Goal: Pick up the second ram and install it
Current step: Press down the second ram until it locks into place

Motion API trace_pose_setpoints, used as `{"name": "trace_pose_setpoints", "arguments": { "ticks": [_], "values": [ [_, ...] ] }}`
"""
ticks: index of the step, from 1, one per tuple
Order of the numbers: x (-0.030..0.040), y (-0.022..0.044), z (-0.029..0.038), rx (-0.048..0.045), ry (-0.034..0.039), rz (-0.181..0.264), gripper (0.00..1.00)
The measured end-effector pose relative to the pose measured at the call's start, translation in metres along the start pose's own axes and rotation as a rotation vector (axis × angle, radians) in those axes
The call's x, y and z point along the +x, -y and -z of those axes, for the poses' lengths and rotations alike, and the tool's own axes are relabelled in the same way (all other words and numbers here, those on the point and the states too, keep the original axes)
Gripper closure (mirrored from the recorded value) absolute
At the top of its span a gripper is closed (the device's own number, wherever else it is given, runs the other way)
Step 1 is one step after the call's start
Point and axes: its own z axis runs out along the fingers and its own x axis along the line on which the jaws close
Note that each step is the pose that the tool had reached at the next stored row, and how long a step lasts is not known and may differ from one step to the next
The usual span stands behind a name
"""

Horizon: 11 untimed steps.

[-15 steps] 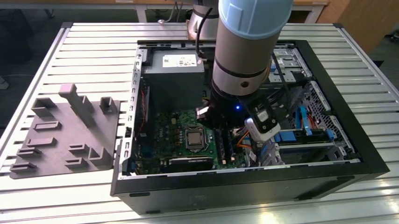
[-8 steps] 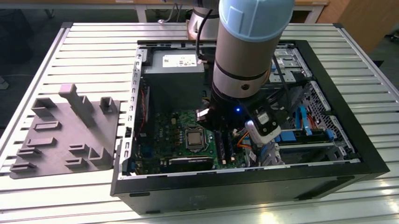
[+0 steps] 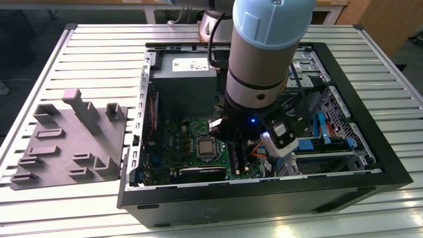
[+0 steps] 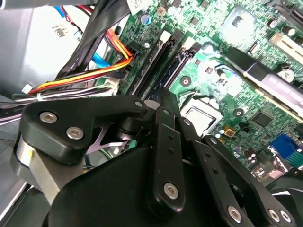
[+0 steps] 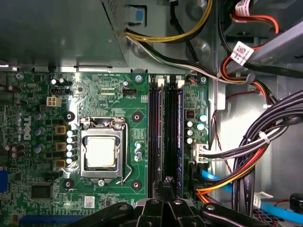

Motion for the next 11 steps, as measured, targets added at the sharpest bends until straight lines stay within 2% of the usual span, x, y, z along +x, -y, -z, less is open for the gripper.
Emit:
{"name": "trace_pose_setpoints", "arguments": {
  "ticks": [11],
  "values": [
    [0.0,0.0088,-0.0012,0.0,0.0,0.0,0.89]
  ]
}}
